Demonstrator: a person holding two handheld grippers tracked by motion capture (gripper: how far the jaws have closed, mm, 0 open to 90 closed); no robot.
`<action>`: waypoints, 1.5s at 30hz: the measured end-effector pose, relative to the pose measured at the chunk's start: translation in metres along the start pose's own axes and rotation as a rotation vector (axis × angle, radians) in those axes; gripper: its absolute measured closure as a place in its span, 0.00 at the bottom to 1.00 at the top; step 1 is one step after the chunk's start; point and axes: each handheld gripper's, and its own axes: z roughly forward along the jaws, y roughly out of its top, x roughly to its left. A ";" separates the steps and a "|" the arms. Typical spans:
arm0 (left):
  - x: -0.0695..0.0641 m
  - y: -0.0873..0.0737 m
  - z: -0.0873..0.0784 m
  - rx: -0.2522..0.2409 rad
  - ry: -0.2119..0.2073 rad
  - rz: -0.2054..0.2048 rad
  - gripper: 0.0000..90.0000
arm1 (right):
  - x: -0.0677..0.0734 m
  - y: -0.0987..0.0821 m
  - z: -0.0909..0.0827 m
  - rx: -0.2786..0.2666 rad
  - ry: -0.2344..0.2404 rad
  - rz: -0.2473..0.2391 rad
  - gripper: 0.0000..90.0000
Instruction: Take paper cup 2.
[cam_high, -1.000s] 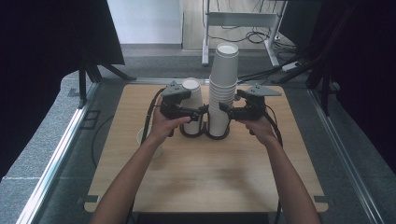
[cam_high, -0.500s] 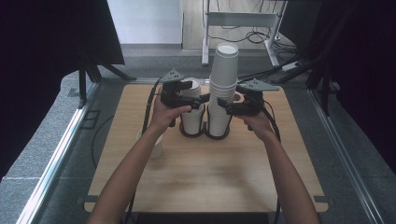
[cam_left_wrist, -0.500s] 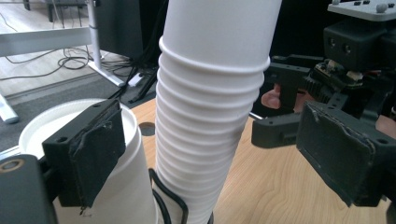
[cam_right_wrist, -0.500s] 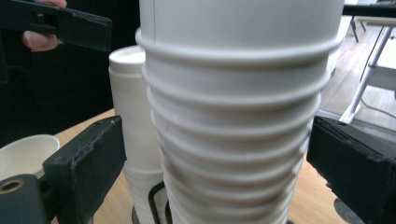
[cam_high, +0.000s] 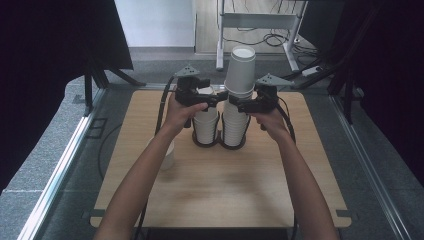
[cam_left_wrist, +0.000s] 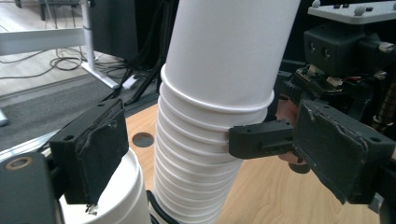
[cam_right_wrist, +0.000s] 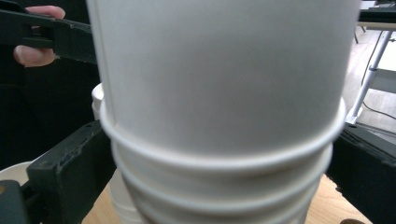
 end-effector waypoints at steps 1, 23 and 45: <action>0.000 0.001 0.000 -0.001 0.001 0.001 0.12 | 0.000 0.000 0.001 -0.002 0.005 -0.002 0.01; -0.011 0.026 0.039 0.004 -0.016 0.050 0.08 | 0.004 0.000 0.001 0.001 -0.003 -0.034 0.04; -0.017 0.030 0.074 0.035 0.040 0.124 0.11 | 0.003 -0.002 0.001 -0.006 0.003 -0.035 0.04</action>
